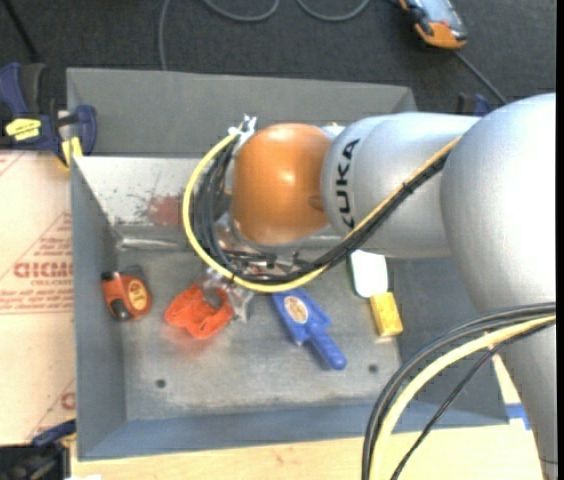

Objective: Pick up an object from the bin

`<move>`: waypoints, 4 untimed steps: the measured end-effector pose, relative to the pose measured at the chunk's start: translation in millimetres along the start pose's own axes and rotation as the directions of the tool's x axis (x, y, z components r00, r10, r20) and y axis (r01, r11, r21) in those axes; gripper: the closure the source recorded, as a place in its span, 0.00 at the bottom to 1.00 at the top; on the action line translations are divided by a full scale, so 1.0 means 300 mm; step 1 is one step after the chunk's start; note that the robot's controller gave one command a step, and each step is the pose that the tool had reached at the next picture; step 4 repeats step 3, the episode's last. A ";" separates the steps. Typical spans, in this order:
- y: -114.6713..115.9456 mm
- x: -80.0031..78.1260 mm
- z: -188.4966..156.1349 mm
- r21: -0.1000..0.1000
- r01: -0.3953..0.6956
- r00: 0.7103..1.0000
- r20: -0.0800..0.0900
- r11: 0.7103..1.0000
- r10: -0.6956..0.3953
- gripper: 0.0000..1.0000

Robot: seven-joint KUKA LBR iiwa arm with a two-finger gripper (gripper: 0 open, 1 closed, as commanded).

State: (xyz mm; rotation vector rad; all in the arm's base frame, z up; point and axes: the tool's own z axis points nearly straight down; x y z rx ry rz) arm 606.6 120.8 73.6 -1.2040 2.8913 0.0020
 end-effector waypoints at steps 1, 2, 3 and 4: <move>0.000 0.000 0.000 -0.001 -0.001 1.000 0.000 1.000 0.001 1.00; 0.001 0.003 -0.011 -0.003 -0.002 1.000 -0.003 1.000 0.002 1.00; 0.005 0.010 -0.067 -0.007 -0.003 1.000 -0.013 1.000 0.003 1.00; 0.005 0.010 -0.067 -0.007 -0.003 1.000 -0.013 1.000 0.003 1.00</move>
Offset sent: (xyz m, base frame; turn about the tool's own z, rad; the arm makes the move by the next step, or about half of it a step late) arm -0.0001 0.0001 0.0433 0.0000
